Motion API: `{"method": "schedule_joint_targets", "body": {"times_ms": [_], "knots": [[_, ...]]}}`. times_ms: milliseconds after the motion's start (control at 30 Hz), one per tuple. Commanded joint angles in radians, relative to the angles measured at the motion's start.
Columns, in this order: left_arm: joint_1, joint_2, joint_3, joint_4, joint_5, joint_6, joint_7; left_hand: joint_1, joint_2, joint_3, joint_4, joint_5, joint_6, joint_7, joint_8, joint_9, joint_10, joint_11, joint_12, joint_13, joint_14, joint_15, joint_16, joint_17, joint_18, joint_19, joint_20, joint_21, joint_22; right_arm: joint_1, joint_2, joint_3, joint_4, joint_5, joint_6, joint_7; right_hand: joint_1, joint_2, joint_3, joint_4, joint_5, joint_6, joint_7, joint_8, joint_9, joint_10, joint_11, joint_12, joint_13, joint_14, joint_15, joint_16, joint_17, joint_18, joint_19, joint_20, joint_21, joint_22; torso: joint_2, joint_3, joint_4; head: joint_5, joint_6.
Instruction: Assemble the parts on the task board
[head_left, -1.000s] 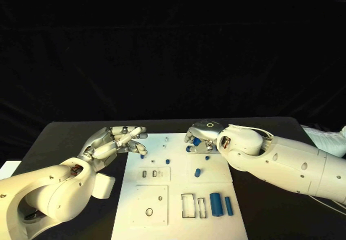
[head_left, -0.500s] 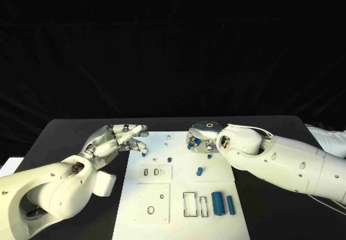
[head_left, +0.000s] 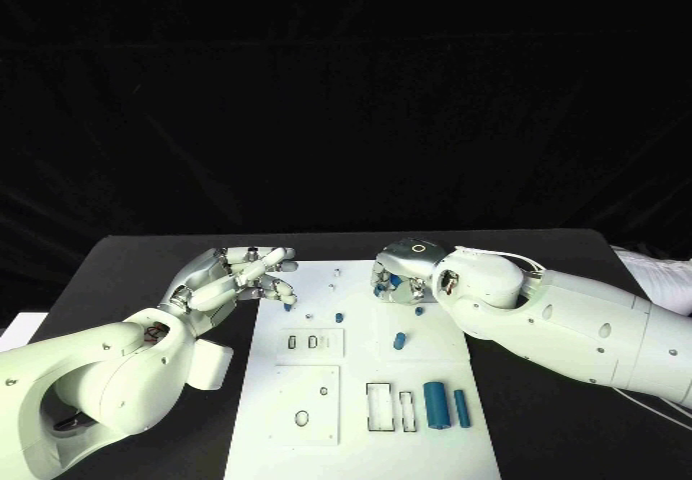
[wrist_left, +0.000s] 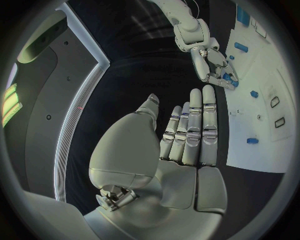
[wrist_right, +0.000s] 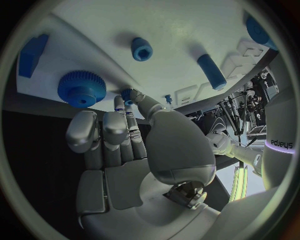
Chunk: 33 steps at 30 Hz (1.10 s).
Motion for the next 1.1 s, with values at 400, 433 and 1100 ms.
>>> {"method": "schedule_joint_targets", "body": {"times_ms": [400, 433, 1100], "knots": [[0.002, 0.004, 0.001, -0.001, 0.017, 0.009, 0.009, 0.000, 0.009, -0.003, -0.005, -0.002, 0.003, 0.006, -0.005, -0.002, -0.001, 0.006, -0.007, -0.001, -0.007, -0.001, 0.007, 0.003, 0.000, -0.002, 0.000, 0.007, 0.001, 0.001, 0.052, 0.001, -0.023, -0.010, -0.225, -0.043, 0.023, 0.004, 0.025, 0.004, -0.014, 0.003, 0.004, -0.003, 0.016, 0.006, 0.003, -0.004, 0.000, 0.019, -0.005, 0.007, -0.001, -0.018, 0.003, -0.003, 0.011, 0.010, 0.005, -0.0008, 0.0025, 0.007, 0.008], [0.002, 0.004, 0.001, -0.001, 0.017, 0.009, 0.009, 0.000, 0.009, -0.003, -0.005, -0.002, 0.003, 0.006, -0.005, -0.002, -0.001, 0.006, -0.007, -0.001, -0.007, -0.001, 0.007, 0.003, 0.000, -0.002, 0.000, 0.007, 0.001, 0.001, 0.059, 0.001, -0.029, -0.009, -0.229, -0.043, 0.023, 0.004, 0.025, 0.004, -0.014, 0.003, 0.004, -0.003, 0.016, 0.006, 0.003, -0.004, 0.000, 0.019, -0.005, 0.007, -0.001, -0.018, 0.003, -0.003, 0.011, 0.010, 0.006, -0.0012, 0.0040, 0.008, 0.010], [0.003, 0.010, 0.001, -0.004, 0.018, 0.014, 0.007, 0.001, 0.011, -0.003, -0.006, -0.002, 0.004, 0.006, -0.006, -0.002, -0.001, 0.007, -0.008, -0.001, -0.010, -0.001, 0.007, 0.006, 0.000, -0.003, 0.000, 0.007, 0.002, 0.002, 0.154, 0.001, -0.108, -0.008, -0.271, -0.050, 0.024, -0.001, 0.034, 0.005, -0.016, 0.000, 0.007, -0.006, 0.018, 0.003, 0.005, -0.005, -0.001, 0.018, -0.003, 0.011, 0.003, -0.018, 0.003, -0.001, 0.015, 0.015, 0.026, -0.0067, 0.0169, 0.004, 0.019]]}}
